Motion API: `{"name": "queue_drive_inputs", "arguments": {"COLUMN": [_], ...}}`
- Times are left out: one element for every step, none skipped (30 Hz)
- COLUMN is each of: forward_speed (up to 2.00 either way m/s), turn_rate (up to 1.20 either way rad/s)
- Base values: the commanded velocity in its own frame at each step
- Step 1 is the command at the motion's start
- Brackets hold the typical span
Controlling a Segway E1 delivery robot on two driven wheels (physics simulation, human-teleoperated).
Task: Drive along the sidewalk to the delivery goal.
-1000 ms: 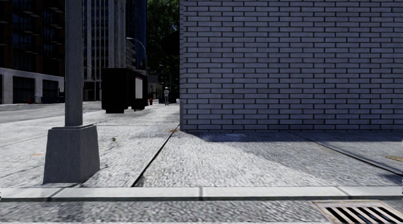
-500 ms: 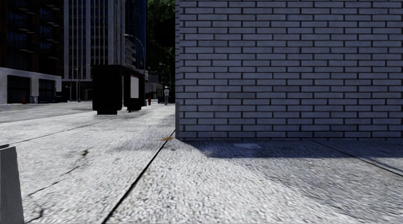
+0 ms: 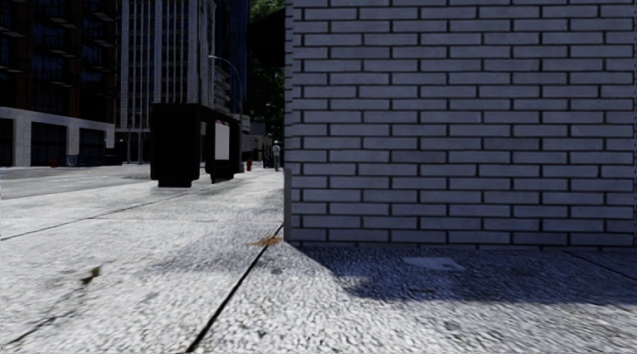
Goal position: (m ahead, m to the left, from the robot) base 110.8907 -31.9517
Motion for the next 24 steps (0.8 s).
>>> {"name": "queue_drive_inputs", "arguments": {"forward_speed": [1.54,1.54,1.54,1.54,1.53,1.53,1.53,1.48,1.38,1.3,1.24,1.24,1.21,1.19,1.17,1.17,1.16,1.16,1.16,1.16,1.16,1.16,1.16,1.16], "turn_rate": [0.28,0.28,0.29,0.31,0.36,0.44,0.44,0.48,0.49,0.49,0.49,0.49,0.49,0.49,0.49,0.49,0.49,0.49,0.49,0.49,0.49,0.49,0.49,0.49]}}
